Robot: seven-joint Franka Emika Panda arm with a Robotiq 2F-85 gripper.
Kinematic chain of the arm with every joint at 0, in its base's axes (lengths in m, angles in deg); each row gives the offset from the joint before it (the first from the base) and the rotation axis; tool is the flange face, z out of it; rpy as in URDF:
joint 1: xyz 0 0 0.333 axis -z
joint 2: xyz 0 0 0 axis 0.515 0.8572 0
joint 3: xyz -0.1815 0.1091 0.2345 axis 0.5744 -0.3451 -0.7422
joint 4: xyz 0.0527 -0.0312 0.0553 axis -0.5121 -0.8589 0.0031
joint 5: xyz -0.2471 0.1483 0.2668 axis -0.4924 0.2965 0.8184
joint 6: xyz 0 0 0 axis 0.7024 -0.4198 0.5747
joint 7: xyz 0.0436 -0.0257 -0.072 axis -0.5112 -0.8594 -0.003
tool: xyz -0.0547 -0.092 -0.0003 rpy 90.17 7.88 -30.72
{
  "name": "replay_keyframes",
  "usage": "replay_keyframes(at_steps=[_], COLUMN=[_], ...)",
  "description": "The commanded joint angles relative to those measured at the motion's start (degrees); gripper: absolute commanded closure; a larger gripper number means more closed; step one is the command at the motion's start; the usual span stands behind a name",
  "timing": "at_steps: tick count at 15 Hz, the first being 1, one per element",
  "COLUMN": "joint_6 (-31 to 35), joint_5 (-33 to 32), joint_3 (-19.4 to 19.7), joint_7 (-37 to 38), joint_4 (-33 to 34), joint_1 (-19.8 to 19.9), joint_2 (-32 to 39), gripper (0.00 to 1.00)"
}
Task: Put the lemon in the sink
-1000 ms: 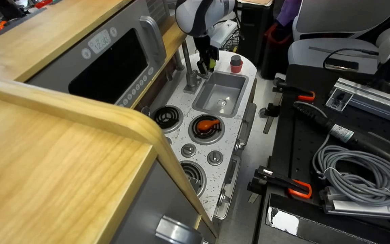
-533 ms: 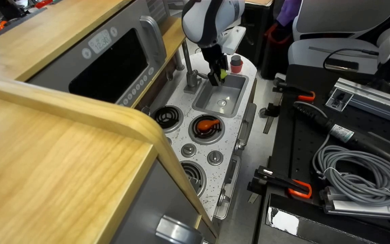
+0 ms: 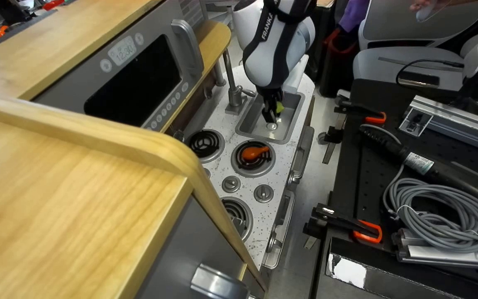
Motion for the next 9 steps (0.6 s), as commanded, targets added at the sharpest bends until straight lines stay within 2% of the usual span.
replay_keyframes(at_steps=[1, 9], joint_6=[4.9, 4.41], joint_5=[0.22, 0.71], joint_3=[0.67, 0.5], joint_7=[4.88, 9.43], joint_4=[0.7, 4.13], joint_1=[-1.31, -1.44], joint_2=[3.26, 9.34], gripper=[0.98, 0.98])
